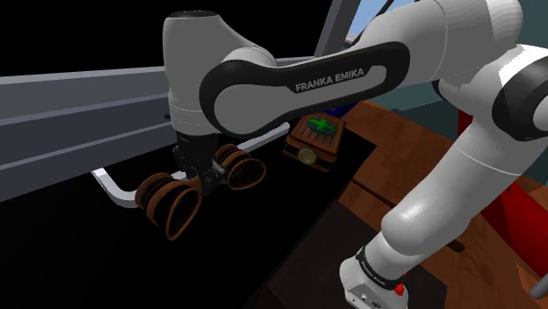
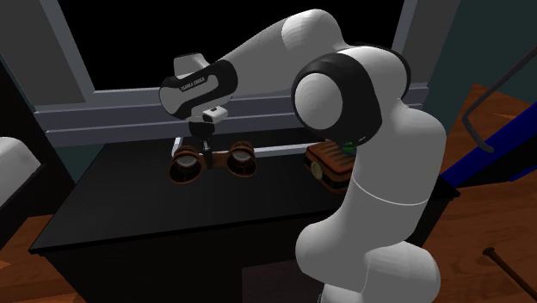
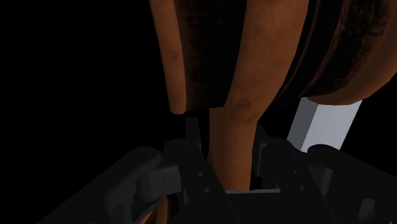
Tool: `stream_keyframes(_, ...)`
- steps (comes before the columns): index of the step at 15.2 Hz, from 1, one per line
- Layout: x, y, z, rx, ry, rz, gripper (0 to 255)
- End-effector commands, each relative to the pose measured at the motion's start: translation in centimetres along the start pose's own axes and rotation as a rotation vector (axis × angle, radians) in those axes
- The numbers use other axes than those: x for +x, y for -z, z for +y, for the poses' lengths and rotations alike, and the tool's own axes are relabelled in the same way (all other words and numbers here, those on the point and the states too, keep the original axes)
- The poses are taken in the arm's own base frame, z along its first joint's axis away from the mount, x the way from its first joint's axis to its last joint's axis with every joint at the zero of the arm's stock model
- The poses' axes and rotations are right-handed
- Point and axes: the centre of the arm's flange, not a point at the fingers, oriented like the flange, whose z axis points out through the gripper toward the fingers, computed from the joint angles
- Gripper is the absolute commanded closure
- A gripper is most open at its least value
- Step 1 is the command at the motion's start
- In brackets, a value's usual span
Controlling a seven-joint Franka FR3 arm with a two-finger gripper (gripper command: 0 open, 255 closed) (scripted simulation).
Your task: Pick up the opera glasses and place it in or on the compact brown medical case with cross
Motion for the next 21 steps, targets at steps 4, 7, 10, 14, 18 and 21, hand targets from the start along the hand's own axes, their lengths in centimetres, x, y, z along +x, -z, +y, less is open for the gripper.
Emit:
stream_keyframes(4,0.0,1.0,0.1,0.0,0.0,0.0,255)
stream_keyframes(7,0.1,2.6,0.2,0.0,0.0,0.0,255)
stream_keyframes(10,0.1,4.2,0.3,0.0,0.0,0.0,255)
stream_keyframes(14,0.1,6.3,0.5,0.0,0.0,0.0,255)
stream_keyframes(18,0.2,8.4,0.7,0.0,0.0,0.0,255)
stream_keyframes(21,0.2,10.0,0.8,0.0,0.0,0.0,255)
